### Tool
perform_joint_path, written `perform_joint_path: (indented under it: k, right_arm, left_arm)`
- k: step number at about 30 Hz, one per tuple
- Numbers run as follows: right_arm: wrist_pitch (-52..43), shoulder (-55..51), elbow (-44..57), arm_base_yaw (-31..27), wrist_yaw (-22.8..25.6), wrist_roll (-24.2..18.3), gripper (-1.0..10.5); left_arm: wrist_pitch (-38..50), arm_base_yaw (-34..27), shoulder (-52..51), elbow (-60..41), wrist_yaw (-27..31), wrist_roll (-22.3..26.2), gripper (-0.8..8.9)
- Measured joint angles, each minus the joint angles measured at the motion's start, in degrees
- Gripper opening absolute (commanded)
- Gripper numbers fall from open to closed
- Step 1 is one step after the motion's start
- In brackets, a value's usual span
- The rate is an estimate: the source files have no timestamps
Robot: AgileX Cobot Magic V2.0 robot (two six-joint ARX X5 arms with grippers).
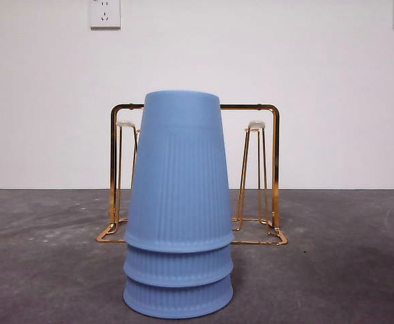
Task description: Pick the top cup and place it on cupholder, pick up the mid cup and place it on cupholder, last pick the bottom cup and place it on cupholder.
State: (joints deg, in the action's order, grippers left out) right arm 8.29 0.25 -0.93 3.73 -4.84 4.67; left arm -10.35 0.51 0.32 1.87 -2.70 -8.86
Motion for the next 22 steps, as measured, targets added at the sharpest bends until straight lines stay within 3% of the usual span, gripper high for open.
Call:
perform_joint_path:
  k: [5,12,16,22]
  right_arm:
    - [1.53,0.35,-2.73,0.48,-1.22,5.16,0.1]
    - [9.35,4.74,-17.22,1.99,-3.26,10.25,0.1]
    - [13.25,9.70,-26.32,2.43,-7.69,11.45,0.1]
    - [21.03,18.45,-39.85,2.56,-18.21,10.05,0.1]
  left_arm:
    - [-1.90,1.16,1.16,2.01,-1.73,-3.34,0.08]
    - [-5.35,3.63,6.88,14.45,-2.01,-8.57,0.08]
    - [-9.53,4.57,12.50,23.21,-5.75,-9.20,0.08]
    - [-14.73,5.29,21.05,36.72,-16.85,-9.14,0.08]
